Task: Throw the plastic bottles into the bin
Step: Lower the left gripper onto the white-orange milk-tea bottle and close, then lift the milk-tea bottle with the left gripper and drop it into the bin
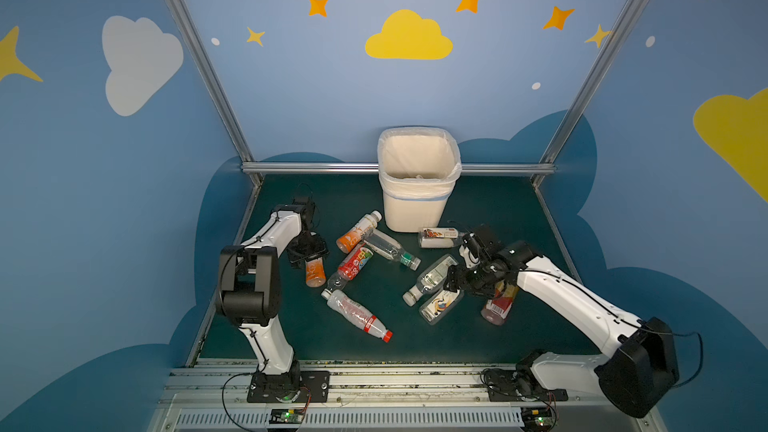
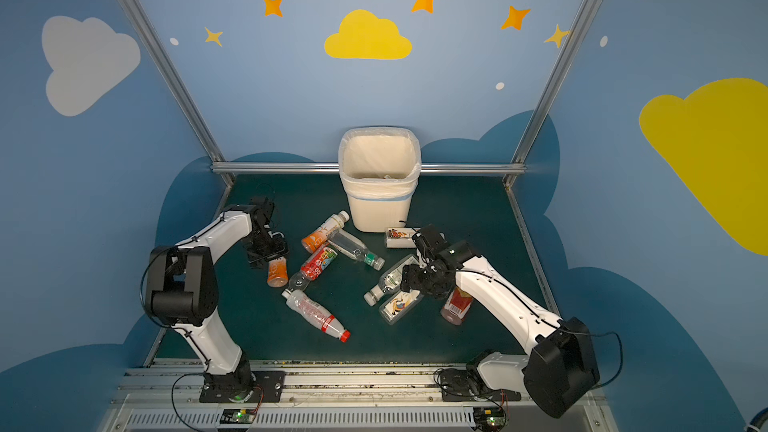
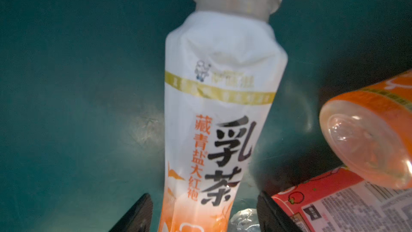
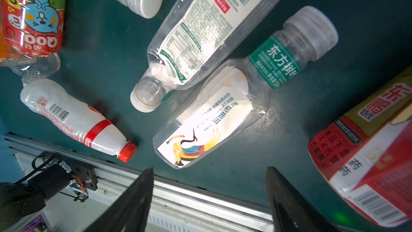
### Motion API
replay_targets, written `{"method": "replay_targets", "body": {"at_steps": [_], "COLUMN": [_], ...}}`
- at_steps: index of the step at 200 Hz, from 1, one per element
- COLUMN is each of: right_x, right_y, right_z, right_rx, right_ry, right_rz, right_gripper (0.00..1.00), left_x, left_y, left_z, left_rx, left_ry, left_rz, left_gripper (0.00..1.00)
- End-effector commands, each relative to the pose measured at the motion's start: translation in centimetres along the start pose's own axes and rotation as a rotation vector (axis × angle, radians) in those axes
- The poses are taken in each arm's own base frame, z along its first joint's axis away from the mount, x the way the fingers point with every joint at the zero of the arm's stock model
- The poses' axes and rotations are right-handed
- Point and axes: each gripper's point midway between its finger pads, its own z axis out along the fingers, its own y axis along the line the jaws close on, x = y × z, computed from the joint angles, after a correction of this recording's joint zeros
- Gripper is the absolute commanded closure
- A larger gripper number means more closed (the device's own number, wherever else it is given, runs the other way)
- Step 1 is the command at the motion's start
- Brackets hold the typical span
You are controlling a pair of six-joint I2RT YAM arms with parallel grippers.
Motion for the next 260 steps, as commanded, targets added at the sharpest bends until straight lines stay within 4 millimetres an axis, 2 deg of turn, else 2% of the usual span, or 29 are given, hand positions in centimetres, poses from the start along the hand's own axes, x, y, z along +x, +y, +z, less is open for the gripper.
{"method": "replay_targets", "body": {"at_steps": [1, 137, 192, 229, 260], "right_x": [0.2, 0.5, 0.6, 0.7, 0.8], "right_y": [-0.5, -0.7, -1.1, -1.3, -1.4], "right_z": [-0.2, -0.1, -0.5, -0.8, -1.1], "right_rx": [0.025, 0.030, 0.044, 0.050, 0.052], "right_ry": [0.010, 0.013, -0.003, -0.011, -0.016], "right_rz": [0.006, 0.025, 0.034, 0.038, 0.043], "right_gripper": [0.21, 0.20, 0.20, 0.20, 0.20], "left_x": [-1.0, -3.6, -3.8, -3.6, -3.5], "left_y": [-0.2, -0.1, -0.1, 0.3, 0.2], "left_z": [-0.1, 1.5, 1.9, 2.8, 2.0], "left_rx": [-0.004, -0.050, -0.032, -0.027, -0.008], "left_ry": [-0.024, -0.062, -0.046, -0.012, -0.032], "left_rz": [0.026, 0.036, 0.031, 0.023, 0.025], "left_gripper": [0.25, 0.33, 0.49, 0.51, 0.59]}}
